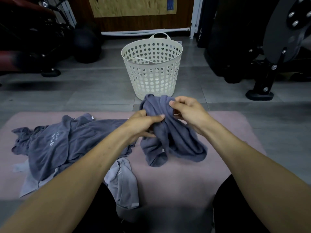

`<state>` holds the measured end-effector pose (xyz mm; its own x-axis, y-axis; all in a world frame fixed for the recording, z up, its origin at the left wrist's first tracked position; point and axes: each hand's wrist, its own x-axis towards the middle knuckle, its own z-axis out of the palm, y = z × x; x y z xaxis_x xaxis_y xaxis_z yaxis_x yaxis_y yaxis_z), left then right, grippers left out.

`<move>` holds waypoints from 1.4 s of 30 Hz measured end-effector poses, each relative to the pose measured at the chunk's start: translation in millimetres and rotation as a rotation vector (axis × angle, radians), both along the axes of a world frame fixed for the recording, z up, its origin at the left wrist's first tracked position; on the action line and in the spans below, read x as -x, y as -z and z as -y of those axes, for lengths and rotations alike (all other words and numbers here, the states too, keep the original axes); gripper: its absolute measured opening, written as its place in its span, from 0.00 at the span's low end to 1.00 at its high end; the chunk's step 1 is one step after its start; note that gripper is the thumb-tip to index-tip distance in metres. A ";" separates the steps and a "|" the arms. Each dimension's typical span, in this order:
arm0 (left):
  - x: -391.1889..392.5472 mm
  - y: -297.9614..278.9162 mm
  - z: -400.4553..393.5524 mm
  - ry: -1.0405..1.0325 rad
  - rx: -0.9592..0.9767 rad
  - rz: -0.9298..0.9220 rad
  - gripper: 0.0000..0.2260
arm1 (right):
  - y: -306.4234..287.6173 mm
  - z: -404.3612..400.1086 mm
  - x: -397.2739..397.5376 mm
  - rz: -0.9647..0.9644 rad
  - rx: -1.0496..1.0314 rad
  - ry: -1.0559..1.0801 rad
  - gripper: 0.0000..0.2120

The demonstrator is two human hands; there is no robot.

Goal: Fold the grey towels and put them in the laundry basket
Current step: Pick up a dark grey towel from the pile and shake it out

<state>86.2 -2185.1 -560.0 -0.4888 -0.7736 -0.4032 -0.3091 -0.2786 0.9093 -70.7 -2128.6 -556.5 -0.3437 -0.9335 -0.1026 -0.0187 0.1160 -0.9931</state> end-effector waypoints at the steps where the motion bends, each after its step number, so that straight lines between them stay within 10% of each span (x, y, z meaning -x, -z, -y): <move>1: 0.3 2.4 0.1 -0.065 -0.009 -0.024 0.14 | 0.4 -2.0 2.5 -0.005 0.005 0.003 0.10; 7: 5.2 -10.5 22.0 -0.434 -0.217 -0.488 0.02 | 14.1 -24.8 12.1 -0.249 -0.243 -0.274 0.04; 16: 11.0 8.4 4.5 -0.171 -0.067 -0.144 0.06 | 13.5 -14.3 3.1 -0.151 -0.188 -0.104 0.04; 24: 0.2 -9.1 23.2 -0.382 -0.157 -0.634 0.15 | 23.7 -18.8 7.9 -0.339 -0.378 -0.328 0.20; 30: 0.2 -18.2 22.5 -0.452 -0.222 -0.752 0.12 | 35.5 -10.1 -5.9 -0.532 -0.238 -0.319 0.06; 37: -13.8 -11.6 19.2 -0.239 0.251 0.080 0.11 | 21.3 -3.3 1.1 -0.518 -0.065 -0.151 0.06; 42: -22.7 -0.3 3.5 0.338 0.372 0.112 0.27 | 8.8 -5.8 -1.2 -0.436 0.035 -0.158 0.10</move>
<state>108.9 -2188.6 -559.6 -0.7062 -0.6807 -0.1949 -0.4269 0.1897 0.8842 -69.5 -2122.8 -565.3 -0.2008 -0.9783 0.0521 -0.4499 0.0448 -0.8919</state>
